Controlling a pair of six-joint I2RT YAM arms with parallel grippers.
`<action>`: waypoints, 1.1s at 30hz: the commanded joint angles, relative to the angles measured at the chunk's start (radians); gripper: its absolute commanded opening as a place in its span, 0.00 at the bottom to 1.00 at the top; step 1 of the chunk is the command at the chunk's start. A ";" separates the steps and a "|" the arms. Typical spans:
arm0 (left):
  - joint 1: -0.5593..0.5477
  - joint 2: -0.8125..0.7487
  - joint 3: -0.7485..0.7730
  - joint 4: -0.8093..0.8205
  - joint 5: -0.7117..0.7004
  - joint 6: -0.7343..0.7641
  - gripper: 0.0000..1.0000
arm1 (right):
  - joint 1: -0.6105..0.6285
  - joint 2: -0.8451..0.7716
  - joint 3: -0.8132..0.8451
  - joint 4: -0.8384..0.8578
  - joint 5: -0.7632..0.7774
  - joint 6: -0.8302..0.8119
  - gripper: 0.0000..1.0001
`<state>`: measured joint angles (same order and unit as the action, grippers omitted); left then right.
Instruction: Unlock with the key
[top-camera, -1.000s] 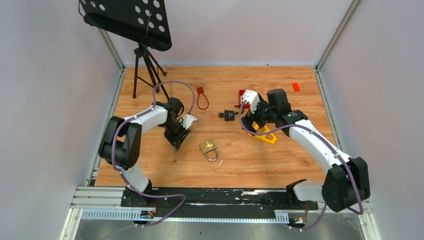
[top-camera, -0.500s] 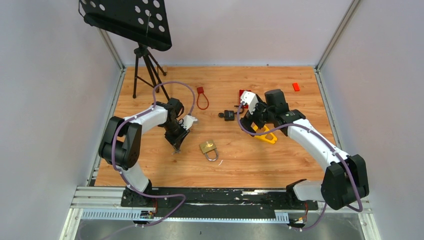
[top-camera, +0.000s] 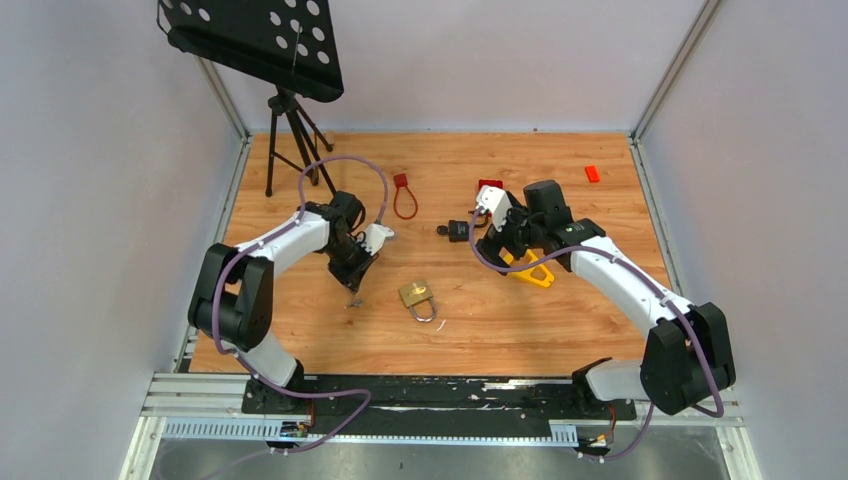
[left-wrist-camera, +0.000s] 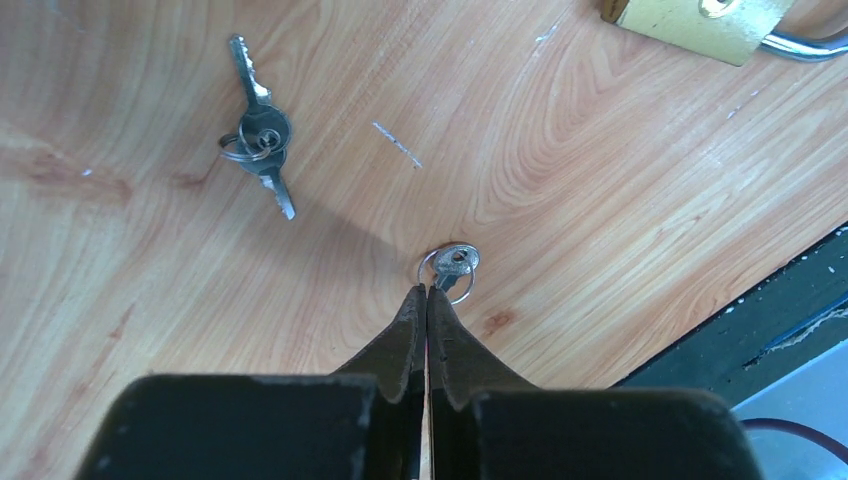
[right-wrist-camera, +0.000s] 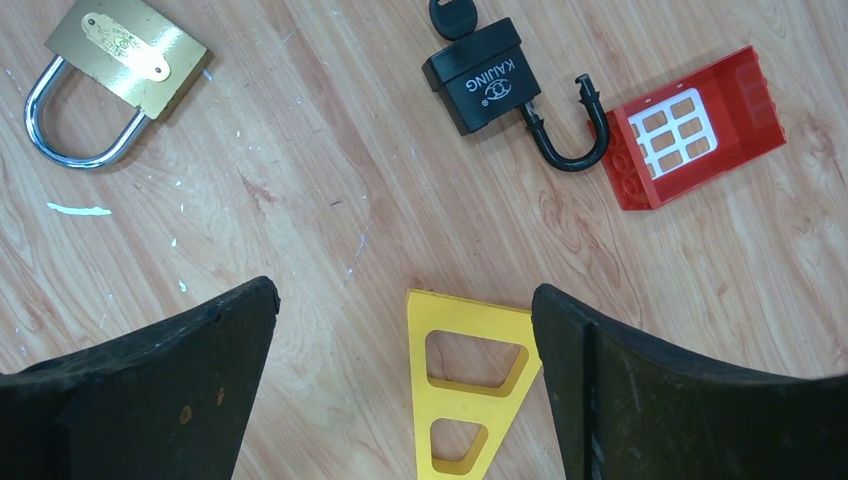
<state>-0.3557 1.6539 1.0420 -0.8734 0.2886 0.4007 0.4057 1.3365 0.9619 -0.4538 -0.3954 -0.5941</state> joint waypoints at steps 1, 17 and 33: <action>0.004 -0.077 0.027 0.019 0.027 -0.008 0.02 | 0.009 0.003 0.011 0.007 0.006 -0.015 1.00; 0.004 0.045 0.023 -0.054 0.028 -0.003 0.59 | 0.013 0.005 0.011 0.006 0.013 -0.020 1.00; 0.004 0.127 0.069 -0.147 0.103 0.030 0.53 | 0.016 0.009 0.010 0.004 0.020 -0.025 1.00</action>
<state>-0.3557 1.7679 1.0763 -0.9867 0.3508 0.4107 0.4160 1.3411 0.9619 -0.4561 -0.3779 -0.6052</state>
